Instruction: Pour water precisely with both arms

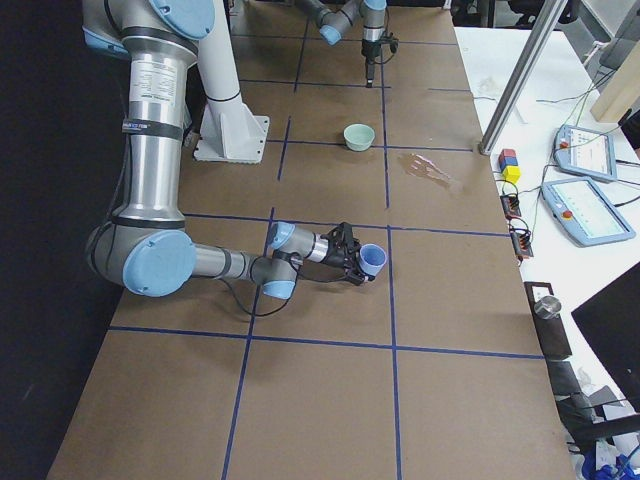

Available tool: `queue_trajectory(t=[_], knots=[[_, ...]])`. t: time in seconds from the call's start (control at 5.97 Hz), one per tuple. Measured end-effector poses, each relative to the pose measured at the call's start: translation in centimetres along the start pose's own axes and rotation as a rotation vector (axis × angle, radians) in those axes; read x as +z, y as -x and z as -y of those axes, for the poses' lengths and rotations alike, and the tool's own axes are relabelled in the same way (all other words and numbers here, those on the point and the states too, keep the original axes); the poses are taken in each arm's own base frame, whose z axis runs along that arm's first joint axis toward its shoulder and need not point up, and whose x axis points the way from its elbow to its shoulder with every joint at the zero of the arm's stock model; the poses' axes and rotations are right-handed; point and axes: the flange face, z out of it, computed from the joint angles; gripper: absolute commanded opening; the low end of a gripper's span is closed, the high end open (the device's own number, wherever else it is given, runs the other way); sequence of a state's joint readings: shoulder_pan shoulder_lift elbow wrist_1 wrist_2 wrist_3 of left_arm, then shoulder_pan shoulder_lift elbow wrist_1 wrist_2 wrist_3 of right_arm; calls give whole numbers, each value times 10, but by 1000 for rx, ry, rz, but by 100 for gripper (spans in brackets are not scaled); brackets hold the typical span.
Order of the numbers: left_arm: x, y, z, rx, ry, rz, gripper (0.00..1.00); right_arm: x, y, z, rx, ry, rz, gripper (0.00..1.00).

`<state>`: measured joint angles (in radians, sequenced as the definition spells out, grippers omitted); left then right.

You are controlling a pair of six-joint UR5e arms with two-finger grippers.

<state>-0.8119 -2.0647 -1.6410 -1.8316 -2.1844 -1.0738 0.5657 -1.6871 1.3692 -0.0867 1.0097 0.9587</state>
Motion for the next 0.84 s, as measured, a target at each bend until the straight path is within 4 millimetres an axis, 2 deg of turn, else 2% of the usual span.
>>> queue_trajectory(t=[0.17, 0.33, 0.5, 0.84], knots=[[0, 0, 0, 0, 0, 0, 100, -1, -2, 1, 0, -8, -1, 5], [0, 0, 0, 0, 0, 0, 100, -1, -3, 3, -1, -16, -5, 0], [0, 0, 0, 0, 0, 0, 100, -2, -6, 10, -3, -30, -8, 0], [0, 0, 0, -2, 0, -1, 100, -9, 4, 43, -44, -83, 18, 2]])
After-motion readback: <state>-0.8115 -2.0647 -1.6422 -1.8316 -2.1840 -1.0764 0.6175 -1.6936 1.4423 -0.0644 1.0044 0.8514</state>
